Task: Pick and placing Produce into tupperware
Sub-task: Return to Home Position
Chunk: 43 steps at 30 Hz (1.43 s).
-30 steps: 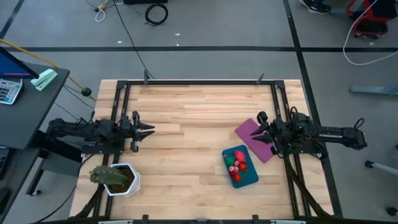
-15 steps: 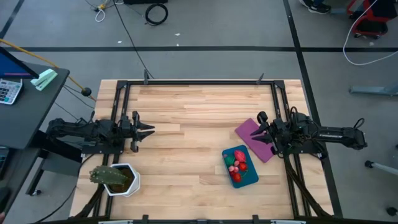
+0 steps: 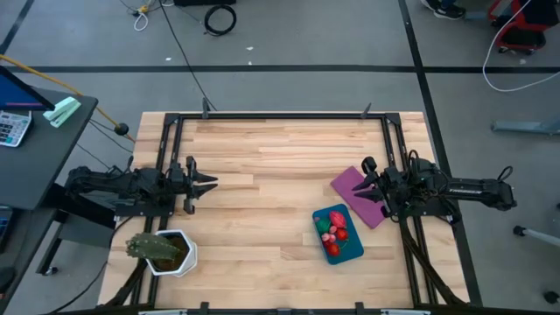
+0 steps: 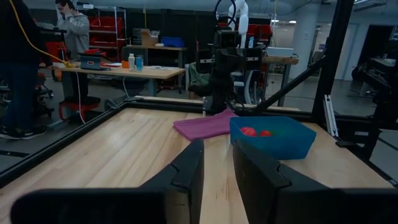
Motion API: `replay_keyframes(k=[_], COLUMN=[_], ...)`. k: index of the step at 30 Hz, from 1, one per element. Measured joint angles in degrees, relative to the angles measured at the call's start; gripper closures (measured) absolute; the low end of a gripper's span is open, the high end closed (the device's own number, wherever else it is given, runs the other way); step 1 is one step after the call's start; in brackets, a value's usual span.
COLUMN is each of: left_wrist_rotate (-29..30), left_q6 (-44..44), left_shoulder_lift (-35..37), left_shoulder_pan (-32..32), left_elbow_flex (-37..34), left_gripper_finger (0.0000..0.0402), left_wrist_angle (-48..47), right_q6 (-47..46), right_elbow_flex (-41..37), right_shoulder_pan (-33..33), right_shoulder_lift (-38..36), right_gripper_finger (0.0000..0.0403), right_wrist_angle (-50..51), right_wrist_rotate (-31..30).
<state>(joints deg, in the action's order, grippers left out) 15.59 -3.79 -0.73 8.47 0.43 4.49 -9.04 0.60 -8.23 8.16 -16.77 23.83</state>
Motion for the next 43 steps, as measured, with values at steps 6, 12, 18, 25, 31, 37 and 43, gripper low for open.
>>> replay_keyframes(k=[6,12,18,25,31,37,43], left_wrist_rotate=[0.00,0.00,0.00,0.00,0.00,0.00,-0.02], left_q6=[-0.03,0.00,-0.04,0.00,-0.04,0.00,-0.04], left_shoulder_lift=[0.00,0.00,0.00,0.00,0.00,0.00,0.00], left_shoulder_pan=[0.01,0.01,0.00,0.00,0.01,0.02,0.02], left_elbow_flex=[0.00,0.00,0.00,0.00,0.00,0.00,-0.02], left_gripper_finger=[0.0304,0.0308,0.0311,0.0304,0.0308,0.0311,0.0305], left_wrist_angle=[0.02,0.01,0.02,0.01,0.02,0.00,0.02], right_q6=[0.00,0.00,0.00,0.00,0.01,0.00,0.02], right_elbow_flex=[-0.02,0.00,0.00,-0.01,0.00,0.00,-0.02], right_shoulder_pan=[0.00,0.00,0.00,-0.02,-0.01,-0.02,-0.02], right_shoulder_lift=[0.00,0.00,0.00,-0.01,0.00,0.00,0.00], right_gripper_finger=[0.0323,0.0323,0.0323,0.0323,0.0323,0.0323,0.0323], right_wrist_angle=[0.02,0.00,0.00,0.00,0.01,0.00,0.00], right_wrist_rotate=[0.00,0.00,0.00,-0.01,0.00,0.00,0.00])
